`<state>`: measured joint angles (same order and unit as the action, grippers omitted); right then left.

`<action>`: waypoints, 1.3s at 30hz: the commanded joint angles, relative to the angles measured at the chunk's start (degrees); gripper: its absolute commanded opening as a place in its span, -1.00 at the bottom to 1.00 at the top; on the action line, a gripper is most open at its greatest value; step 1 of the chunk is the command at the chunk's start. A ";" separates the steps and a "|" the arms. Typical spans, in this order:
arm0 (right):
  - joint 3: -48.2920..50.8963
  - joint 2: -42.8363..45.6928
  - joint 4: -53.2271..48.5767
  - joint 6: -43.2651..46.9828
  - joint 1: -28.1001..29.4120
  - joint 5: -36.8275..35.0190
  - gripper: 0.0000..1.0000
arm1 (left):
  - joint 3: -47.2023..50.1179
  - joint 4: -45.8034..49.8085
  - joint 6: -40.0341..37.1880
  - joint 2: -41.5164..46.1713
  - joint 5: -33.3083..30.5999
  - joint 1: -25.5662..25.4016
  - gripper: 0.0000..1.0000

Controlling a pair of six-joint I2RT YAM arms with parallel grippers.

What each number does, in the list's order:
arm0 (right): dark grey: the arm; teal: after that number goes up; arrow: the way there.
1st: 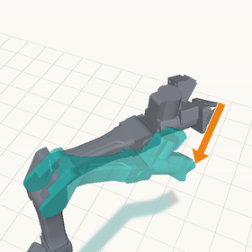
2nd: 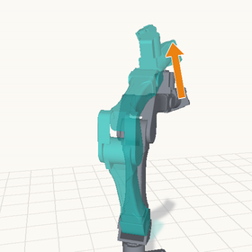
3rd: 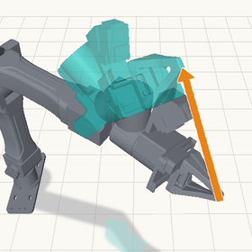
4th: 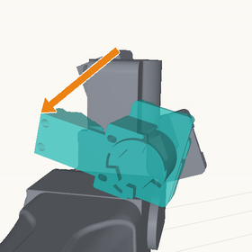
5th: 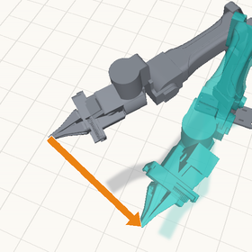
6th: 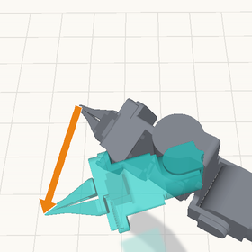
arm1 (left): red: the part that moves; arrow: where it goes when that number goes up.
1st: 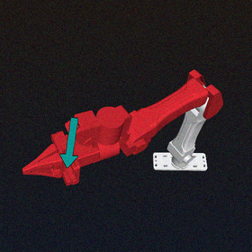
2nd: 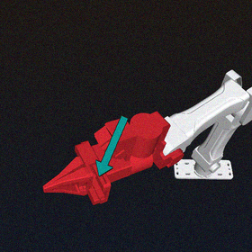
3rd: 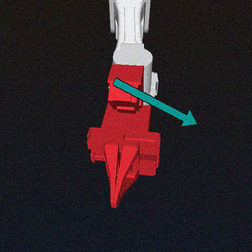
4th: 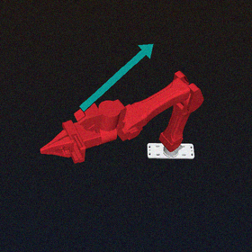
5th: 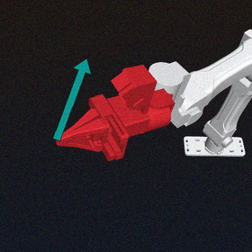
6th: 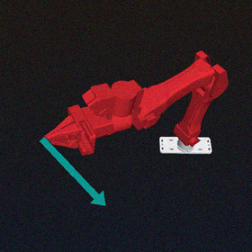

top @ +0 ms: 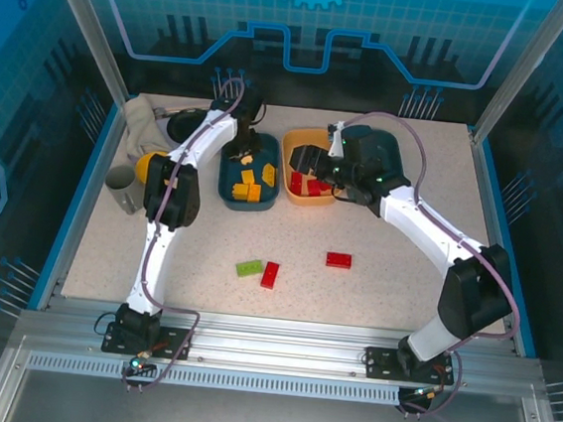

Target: Sort the legos into containers by color

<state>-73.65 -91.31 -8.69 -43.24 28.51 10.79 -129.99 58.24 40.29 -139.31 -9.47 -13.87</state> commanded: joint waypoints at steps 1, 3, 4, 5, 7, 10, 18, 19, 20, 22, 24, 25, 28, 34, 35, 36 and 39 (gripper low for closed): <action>-1.15 0.39 0.35 -1.36 -0.34 0.68 0.48 | -2.02 2.80 -1.03 -1.67 -1.77 0.27 -0.29; -0.67 0.71 -0.17 -1.32 -0.30 0.55 0.48 | -1.48 3.55 -0.79 -1.76 -1.53 0.08 -0.30; -0.38 0.90 -0.40 -1.25 -0.32 0.34 0.48 | -0.96 3.64 -0.68 -1.61 -1.20 -0.14 -0.30; -0.19 1.00 -0.70 -1.10 -0.33 0.15 0.48 | -0.56 3.64 -0.55 -1.42 -0.86 -0.27 -0.29; -0.17 1.05 -1.64 -0.61 -0.35 -0.23 0.48 | -0.16 3.81 -0.31 -1.24 -0.06 -0.46 -0.25; -1.88 0.57 -5.91 1.41 -0.06 -1.22 0.49 | -0.69 4.43 0.31 -0.78 0.50 -0.55 -0.11; -3.03 2.34 -16.26 7.66 1.77 -6.68 0.47 | -4.12 6.79 0.05 2.59 0.77 -0.91 0.18; -2.58 3.23 -16.89 8.18 2.14 -7.54 0.46 | -4.14 6.80 0.06 3.55 0.61 -1.11 0.20; -2.06 4.02 -17.48 9.00 2.73 -8.64 0.45 | -4.13 6.80 0.15 4.63 0.51 -1.40 0.22; -1.67 5.25 -19.33 11.05 4.22 -10.98 0.44 | -4.08 6.79 0.31 6.77 0.51 -2.00 0.27; -1.58 5.86 -21.64 13.18 6.38 -12.84 0.44 | -3.98 7.02 0.38 9.13 0.38 -2.79 0.31; -1.33 6.03 -22.70 14.06 7.76 -13.50 0.43 | -3.56 7.15 0.40 10.61 0.34 -3.28 0.34; 0.34 6.47 -24.15 16.85 12.92 -15.16 0.43 | -0.35 7.17 0.40 16.23 0.38 -5.05 0.39; 0.78 4.73 -26.16 25.27 23.92 -18.25 0.49 | 21.05 2.87 4.49 35.12 -0.43 -7.22 0.49; -0.24 3.42 -27.10 26.50 25.52 -18.56 0.52 | 25.88 1.92 5.66 39.38 -0.64 -7.23 0.51; -1.11 2.15 -27.91 27.59 27.08 -18.67 0.54 | 29.96 1.57 6.57 42.77 -1.04 -7.18 0.54; -2.98 -1.84 -28.86 33.87 31.72 -17.89 0.63 | 41.56 1.97 9.15 53.66 -2.08 -6.83 0.61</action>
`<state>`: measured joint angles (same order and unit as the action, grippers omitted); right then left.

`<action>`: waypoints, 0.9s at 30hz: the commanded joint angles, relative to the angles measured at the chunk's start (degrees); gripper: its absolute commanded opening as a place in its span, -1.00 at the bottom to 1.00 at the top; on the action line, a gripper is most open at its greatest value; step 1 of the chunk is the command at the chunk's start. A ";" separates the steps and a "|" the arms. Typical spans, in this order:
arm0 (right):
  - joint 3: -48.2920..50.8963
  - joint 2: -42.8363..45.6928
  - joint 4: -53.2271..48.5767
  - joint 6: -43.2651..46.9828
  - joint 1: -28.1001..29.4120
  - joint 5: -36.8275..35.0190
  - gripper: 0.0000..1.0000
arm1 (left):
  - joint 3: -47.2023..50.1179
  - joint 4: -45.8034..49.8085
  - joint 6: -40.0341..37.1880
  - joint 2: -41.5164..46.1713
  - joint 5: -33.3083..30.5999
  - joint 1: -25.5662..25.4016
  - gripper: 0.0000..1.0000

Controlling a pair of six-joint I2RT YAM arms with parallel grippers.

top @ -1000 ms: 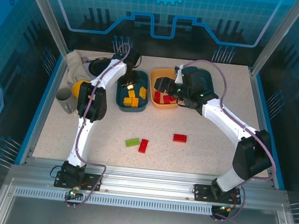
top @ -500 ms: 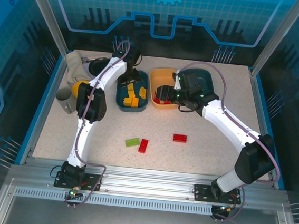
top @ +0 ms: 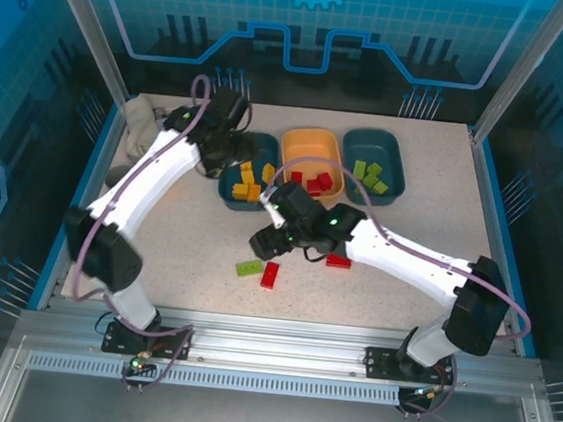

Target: Sort the legos into containers by color

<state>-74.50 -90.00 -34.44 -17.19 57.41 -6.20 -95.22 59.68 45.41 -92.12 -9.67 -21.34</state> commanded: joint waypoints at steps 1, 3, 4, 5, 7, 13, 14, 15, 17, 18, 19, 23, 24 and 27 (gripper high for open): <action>-2.67 -4.59 -3.31 10.05 4.04 -0.12 0.65 | 10.23 0.98 5.13 9.93 -1.55 0.86 0.61; -4.27 -7.74 -4.53 14.36 5.52 1.68 0.65 | 16.49 2.32 7.17 16.41 -1.01 1.13 0.61; -5.25 -9.61 -5.31 16.12 5.92 2.76 0.65 | 19.34 3.09 8.59 19.75 -0.77 1.17 0.61; -6.43 -11.46 -6.10 17.73 6.02 3.71 0.65 | 22.15 3.85 10.10 23.04 -0.47 1.13 0.62; -9.03 -14.90 -7.47 19.77 6.23 3.59 0.65 | 26.53 5.54 12.51 28.94 -0.17 1.06 0.73; -16.67 -24.29 -10.50 22.85 6.18 -0.09 0.71 | 32.67 10.11 14.89 43.82 1.52 0.95 0.97; -17.63 -25.86 -11.10 23.14 6.11 -0.07 0.72 | 32.73 10.93 14.76 45.57 1.72 0.95 0.97; -18.68 -27.15 -11.69 23.17 6.01 0.02 0.73 | 32.58 11.74 14.64 46.84 1.61 0.95 0.96; -20.24 -29.72 -12.71 22.85 5.96 -1.09 0.74 | 31.96 13.05 14.05 48.80 1.28 1.00 0.97; -20.79 -30.56 -13.06 22.38 6.01 -2.10 0.75 | 31.54 13.40 13.99 49.17 1.24 0.95 0.97; -21.16 -31.46 -13.19 22.05 5.96 -3.45 0.77 | 31.13 13.66 13.94 49.38 1.30 0.95 0.97; -21.51 -32.79 -11.80 21.76 5.75 -5.89 0.85 | 30.23 13.51 14.15 49.14 2.00 0.95 0.97; -21.89 -33.23 -11.84 21.82 5.54 -5.57 0.85 | 30.18 13.30 14.12 49.18 2.05 0.95 0.97; -23.28 -35.23 -12.79 21.39 4.80 -5.14 0.82 | 30.75 12.53 13.49 49.20 2.45 0.97 0.97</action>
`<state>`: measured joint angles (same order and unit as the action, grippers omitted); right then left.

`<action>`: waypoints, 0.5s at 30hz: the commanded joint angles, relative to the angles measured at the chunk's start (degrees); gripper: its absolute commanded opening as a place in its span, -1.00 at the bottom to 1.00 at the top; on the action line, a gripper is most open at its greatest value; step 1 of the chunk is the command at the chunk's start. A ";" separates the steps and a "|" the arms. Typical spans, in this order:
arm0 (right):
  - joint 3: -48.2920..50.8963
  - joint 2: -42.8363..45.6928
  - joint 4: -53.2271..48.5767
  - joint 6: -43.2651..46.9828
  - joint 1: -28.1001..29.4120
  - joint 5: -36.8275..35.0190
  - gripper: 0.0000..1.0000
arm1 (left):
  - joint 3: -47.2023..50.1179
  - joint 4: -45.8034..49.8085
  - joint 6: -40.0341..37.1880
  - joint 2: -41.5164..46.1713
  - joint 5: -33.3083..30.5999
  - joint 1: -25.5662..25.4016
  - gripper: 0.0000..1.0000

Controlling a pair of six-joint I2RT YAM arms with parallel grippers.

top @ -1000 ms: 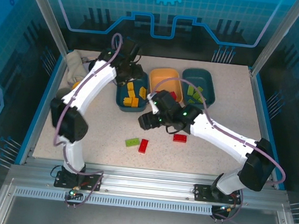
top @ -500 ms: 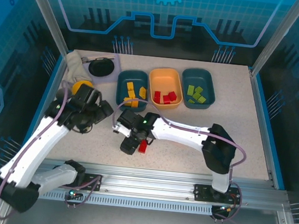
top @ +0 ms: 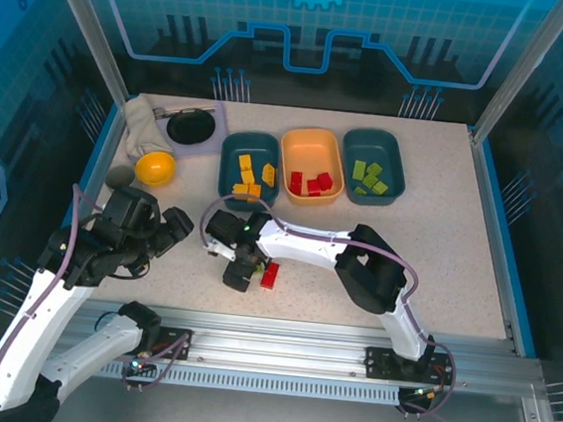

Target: Sort the legos into containers by color

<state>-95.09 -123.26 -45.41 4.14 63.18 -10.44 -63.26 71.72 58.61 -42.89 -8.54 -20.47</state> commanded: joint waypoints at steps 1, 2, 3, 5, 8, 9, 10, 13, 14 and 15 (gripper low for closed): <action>-3.19 -2.67 -2.26 -0.25 -1.33 -0.75 0.78 | -1.08 0.21 0.41 -0.08 1.61 0.08 0.97; -3.42 -3.15 -2.56 -0.48 -1.85 -0.25 0.74 | -0.94 -0.33 0.20 -0.14 2.07 0.08 0.97; -3.75 -3.51 -2.86 -0.69 -2.26 -0.06 0.71 | -0.85 -0.82 0.06 -0.17 2.45 0.08 0.97; -4.60 -4.37 -3.74 -1.06 -3.48 0.32 0.60 | -1.07 -1.36 -0.29 -0.41 2.89 0.08 0.96; -6.02 -5.14 -5.14 -1.15 -5.02 1.45 0.49 | -1.25 -2.26 -0.78 -0.82 3.47 0.08 0.96; -6.21 -5.23 -5.37 -1.15 -5.30 1.39 0.48 | -1.16 -2.58 -0.77 -1.04 3.66 0.08 0.96; -6.34 -5.23 -5.52 -1.21 -5.67 1.11 0.48 | -1.07 -2.86 -0.78 -1.14 3.95 0.08 0.95; -7.33 -5.45 -6.54 -2.97 -6.90 -0.04 0.42 | -0.89 -3.42 -0.69 -1.53 4.30 0.08 0.95; -7.76 -5.57 -6.98 -3.67 -7.34 -0.09 0.38 | -0.85 -3.60 -0.69 -1.65 4.32 0.08 0.95; -8.12 -5.67 -7.36 -4.31 -7.82 0.17 0.35 | -0.81 -3.76 -0.69 -1.75 4.48 0.08 0.95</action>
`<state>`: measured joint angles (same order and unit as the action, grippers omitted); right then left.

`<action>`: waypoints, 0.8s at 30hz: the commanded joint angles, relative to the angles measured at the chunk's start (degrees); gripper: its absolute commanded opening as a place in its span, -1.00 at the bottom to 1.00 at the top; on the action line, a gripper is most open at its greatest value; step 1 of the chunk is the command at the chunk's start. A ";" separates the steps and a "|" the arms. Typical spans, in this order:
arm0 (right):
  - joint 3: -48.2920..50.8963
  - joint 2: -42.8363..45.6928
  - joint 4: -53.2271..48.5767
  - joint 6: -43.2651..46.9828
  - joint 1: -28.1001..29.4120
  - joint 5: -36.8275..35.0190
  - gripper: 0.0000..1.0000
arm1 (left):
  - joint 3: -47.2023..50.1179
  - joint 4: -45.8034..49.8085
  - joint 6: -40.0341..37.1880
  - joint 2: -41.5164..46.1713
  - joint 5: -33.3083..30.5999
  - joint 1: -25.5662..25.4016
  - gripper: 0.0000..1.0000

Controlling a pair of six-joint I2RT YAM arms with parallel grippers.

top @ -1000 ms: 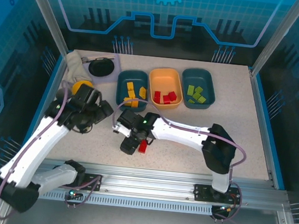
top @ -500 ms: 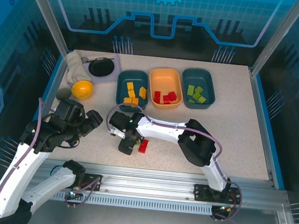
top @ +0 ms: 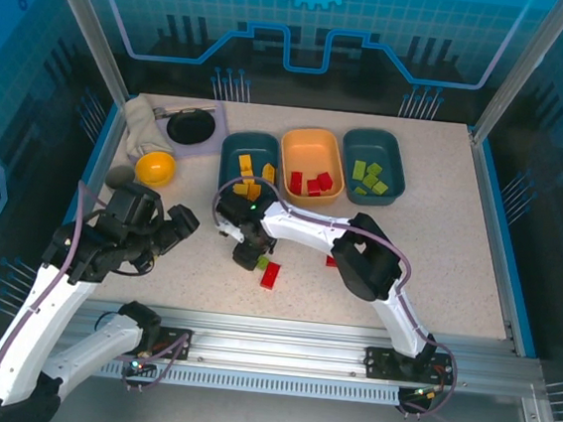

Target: Sort the legos into containers by color

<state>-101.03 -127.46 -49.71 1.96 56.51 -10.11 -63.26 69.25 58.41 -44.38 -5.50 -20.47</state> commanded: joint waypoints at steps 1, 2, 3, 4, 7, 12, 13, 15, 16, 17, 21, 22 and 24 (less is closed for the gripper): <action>-2.41 -1.48 -3.35 -2.45 -1.39 0.16 0.34 | -0.72 -1.40 -0.39 -0.43 1.50 0.08 0.95; -2.49 -1.46 -3.61 -2.56 -1.45 0.18 0.33 | -0.72 -1.60 -0.37 -0.53 1.68 0.08 0.95; -2.80 -1.52 -4.13 -2.78 -1.41 0.31 0.33 | -0.63 -1.74 -0.37 -0.56 1.80 0.08 0.94; -2.98 -1.39 -4.69 -3.10 -1.37 0.29 0.32 | -0.55 -1.88 -0.38 -0.62 1.97 0.08 0.94; -3.01 -1.21 -6.19 -5.28 -0.57 -0.56 0.33 | -0.28 -2.12 -0.36 -0.62 2.23 0.08 0.94; -3.11 -1.99 -9.41 -13.27 -0.02 -2.19 0.25 | 0.48 -4.58 -2.65 -1.05 5.61 -0.01 0.94; -3.20 -2.30 -9.75 -14.52 0.12 -2.48 0.20 | 0.80 -5.17 -3.54 -1.09 6.66 -0.01 0.95; -3.71 -2.98 -10.42 -16.47 0.41 -3.40 0.15 | 1.62 -5.95 -5.10 -1.06 9.02 -0.01 0.96; -4.19 -3.48 -10.86 -17.23 0.53 -3.65 0.12 | 2.06 -6.02 -5.53 -0.89 10.15 -0.01 0.96; -4.53 -3.92 -11.25 -17.86 0.54 -3.78 0.09 | 2.49 -5.99 -5.71 -0.72 10.91 -0.01 0.95; -5.23 -5.30 -11.84 -19.55 0.55 -3.23 -0.04 | 4.22 -3.67 -5.55 1.33 11.70 -0.01 0.95; -5.07 -5.43 -11.53 -19.83 0.53 -3.05 -0.07 | 4.58 -3.00 -5.50 1.89 11.65 0.03 0.95; -4.51 -5.39 -10.84 -20.15 0.49 -2.73 -0.14 | 5.48 -2.01 -5.10 2.65 11.65 -0.01 0.95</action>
<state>-105.25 -130.78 -59.16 -15.75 56.71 -12.38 -58.94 64.58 54.24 -43.11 4.16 -20.47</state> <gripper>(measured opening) 0.441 0.977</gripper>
